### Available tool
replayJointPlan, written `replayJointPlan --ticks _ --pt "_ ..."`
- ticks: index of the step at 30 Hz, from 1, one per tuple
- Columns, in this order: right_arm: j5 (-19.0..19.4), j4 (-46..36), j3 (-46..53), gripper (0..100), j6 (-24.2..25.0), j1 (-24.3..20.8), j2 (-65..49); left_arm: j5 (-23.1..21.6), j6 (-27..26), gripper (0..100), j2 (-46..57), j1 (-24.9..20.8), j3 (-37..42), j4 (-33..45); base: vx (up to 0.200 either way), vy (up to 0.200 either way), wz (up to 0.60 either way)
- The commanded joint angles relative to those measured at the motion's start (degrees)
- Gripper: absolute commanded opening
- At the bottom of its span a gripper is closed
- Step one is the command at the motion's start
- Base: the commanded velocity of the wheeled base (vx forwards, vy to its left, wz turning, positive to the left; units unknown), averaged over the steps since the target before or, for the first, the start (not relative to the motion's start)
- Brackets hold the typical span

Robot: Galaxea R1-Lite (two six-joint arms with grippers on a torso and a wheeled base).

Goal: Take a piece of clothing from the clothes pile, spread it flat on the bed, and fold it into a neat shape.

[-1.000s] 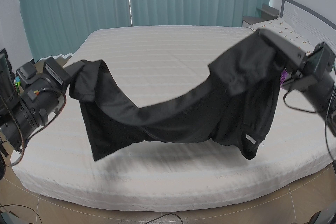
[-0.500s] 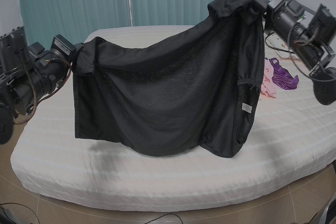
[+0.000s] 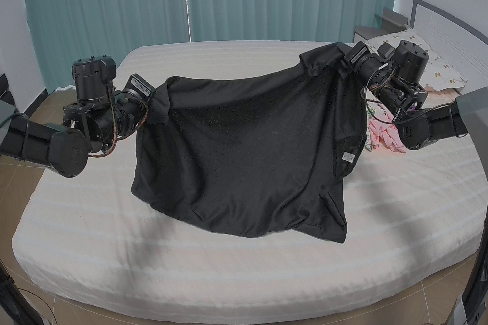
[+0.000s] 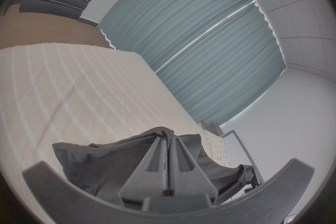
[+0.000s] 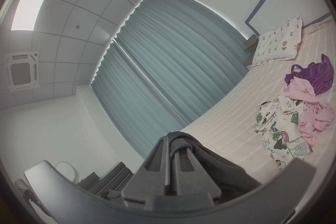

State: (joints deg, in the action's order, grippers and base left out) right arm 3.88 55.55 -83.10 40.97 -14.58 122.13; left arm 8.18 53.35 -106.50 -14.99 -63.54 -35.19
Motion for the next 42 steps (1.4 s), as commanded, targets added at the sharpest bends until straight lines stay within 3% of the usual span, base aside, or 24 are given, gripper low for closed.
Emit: replayJointPlan --ticks 1,9,17,18,19,20,23,26,28,32,35,39,42 --pt "0.0 0.3 0.2 0 -0.2 -0.5 4.0 0.0 0.1 0 -3.8 0.1 -0.7 0.0 0.200 0.000 0.00" --pt "-1.2 0.3 -0.2 0 -0.3 -1.3 8.7 0.2 0.0 0 -8.7 0.1 -1.2 0.0 0.200 0.000 0.00" --pt "-2.6 0.3 -1.3 0 -0.5 -1.6 12.4 -0.4 0.1 0 -13.7 0.1 -2.0 0.0 0.000 0.000 0.00" --pt "-2.6 0.1 -1.6 100 -0.5 -1.6 12.8 -0.4 0.1 0 -14.4 0.2 -2.5 0.0 0.000 0.000 0.00" --pt "-2.6 0.0 -1.9 100 -0.5 -1.5 13.6 -0.6 0.1 0 -15.1 0.3 -3.2 0.0 0.000 0.000 0.00" --pt "-2.6 0.3 -2.1 100 -0.5 -1.5 14.2 -0.6 0.1 100 -15.6 0.3 -3.5 -0.1 0.000 0.000 0.00" --pt "-2.6 -1.0 -4.9 100 -0.9 -1.4 17.6 0.3 -0.7 100 -18.9 1.1 -6.4 -0.2 0.000 0.000 0.00" --pt "-4.1 -4.5 -8.7 100 -1.1 -0.3 20.5 5.1 -1.6 100 -22.6 1.6 -9.7 -0.8 0.000 0.000 0.00" --pt "-8.1 -7.8 -12.7 100 -0.9 0.9 22.2 7.6 -2.6 100 -24.5 2.5 -12.1 -1.0 0.000 0.000 0.00" --pt "-12.4 -9.1 -16.0 100 0.0 2.5 24.0 7.6 -2.6 100 -24.9 3.9 -12.4 -0.8 0.000 0.000 0.00" --pt "-12.2 -11.6 -15.2 100 0.3 3.6 23.6 7.6 -2.5 100 -24.7 4.4 -11.7 -0.5 0.000 0.000 0.00" --pt "-10.9 -25.6 -16.2 100 1.4 3.8 22.8 7.4 -2.4 100 -24.1 4.7 -9.8 -0.5 0.000 0.000 0.00" --pt "-10.8 -25.8 -17.5 100 7.6 3.8 21.8 7.4 -2.4 100 -22.4 4.6 -7.6 -0.7 0.000 0.000 0.00"
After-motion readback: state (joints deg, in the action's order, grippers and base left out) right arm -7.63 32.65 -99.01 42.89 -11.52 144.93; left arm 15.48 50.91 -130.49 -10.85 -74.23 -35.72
